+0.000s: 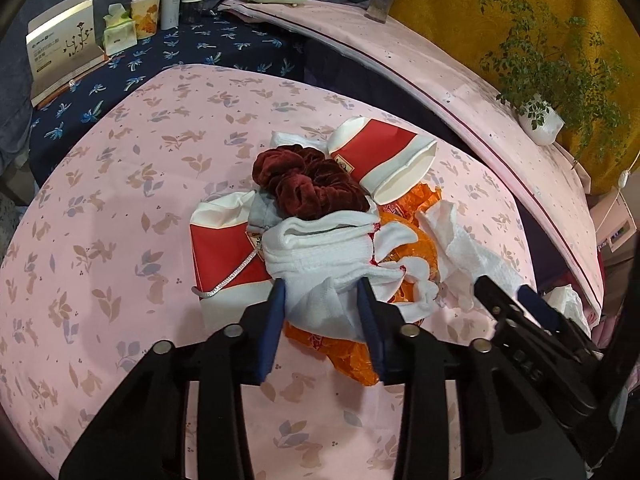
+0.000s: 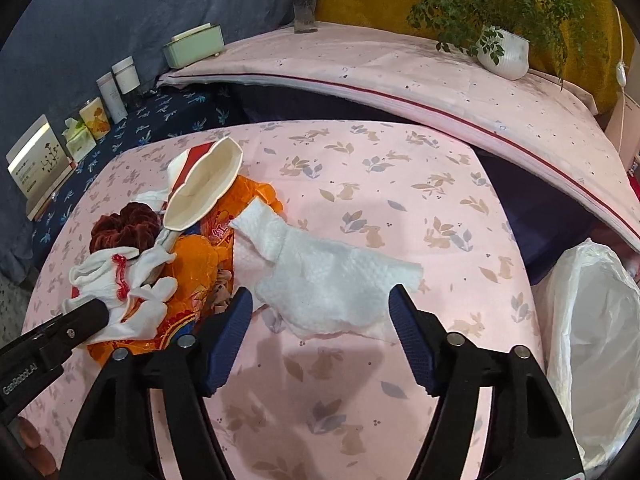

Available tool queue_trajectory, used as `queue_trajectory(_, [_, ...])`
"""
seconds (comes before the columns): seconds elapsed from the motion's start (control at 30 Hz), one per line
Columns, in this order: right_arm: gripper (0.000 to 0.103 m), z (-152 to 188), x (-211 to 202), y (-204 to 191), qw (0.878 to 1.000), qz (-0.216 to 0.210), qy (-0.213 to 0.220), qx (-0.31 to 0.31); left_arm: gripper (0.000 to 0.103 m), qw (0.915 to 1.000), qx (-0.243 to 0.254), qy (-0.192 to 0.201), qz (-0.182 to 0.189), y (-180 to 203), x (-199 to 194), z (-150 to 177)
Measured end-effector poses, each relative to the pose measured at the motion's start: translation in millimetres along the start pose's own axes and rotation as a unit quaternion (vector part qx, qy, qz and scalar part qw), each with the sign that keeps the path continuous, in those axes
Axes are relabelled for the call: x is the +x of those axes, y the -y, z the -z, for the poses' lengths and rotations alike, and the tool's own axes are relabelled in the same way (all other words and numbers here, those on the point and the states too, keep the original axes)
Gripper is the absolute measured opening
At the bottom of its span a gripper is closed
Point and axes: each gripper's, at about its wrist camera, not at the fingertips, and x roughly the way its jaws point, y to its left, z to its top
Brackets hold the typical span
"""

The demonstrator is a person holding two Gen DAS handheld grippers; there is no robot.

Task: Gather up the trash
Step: 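Grasp a white glove with the left tool while the right tool grasps the white tissue, then carry the glove and tissue over the white bin and open both tools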

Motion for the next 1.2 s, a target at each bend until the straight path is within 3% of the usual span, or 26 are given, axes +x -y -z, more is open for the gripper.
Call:
queue_trajectory(0.1, [0.048,1.5,14.5,-1.4,1.0,-0.001,-0.016,0.0,0.02,1.0,0.001,0.001,0.004,0.5,-0.8,-1.1])
queue_trajectory(0.27, [0.007,4.7,30.2,-0.8,0.999,-0.009,-0.041,0.0,0.014,0.9999,0.007,0.007,0.007,4.5,-6.2,-4.5])
queue_trajectory(0.63, [0.003,-15.3,-21.9,20.7,0.999,-0.027,0.015,0.018,0.012,0.9985,0.03,0.037,0.025,37.9,-37.2,-17.1])
queue_trajectory(0.93, [0.003,-39.1,-86.2,59.0,0.996,-0.025,0.075,0.036,0.012,0.9929,0.075,0.072,0.057,99.0,-73.2,-27.2])
queue_trajectory(1.2, [0.003,-40.8,-135.0,108.1,0.991,-0.006,0.115,0.063,0.012,0.985,0.118,0.081,0.096,161.8,-93.3,-21.5])
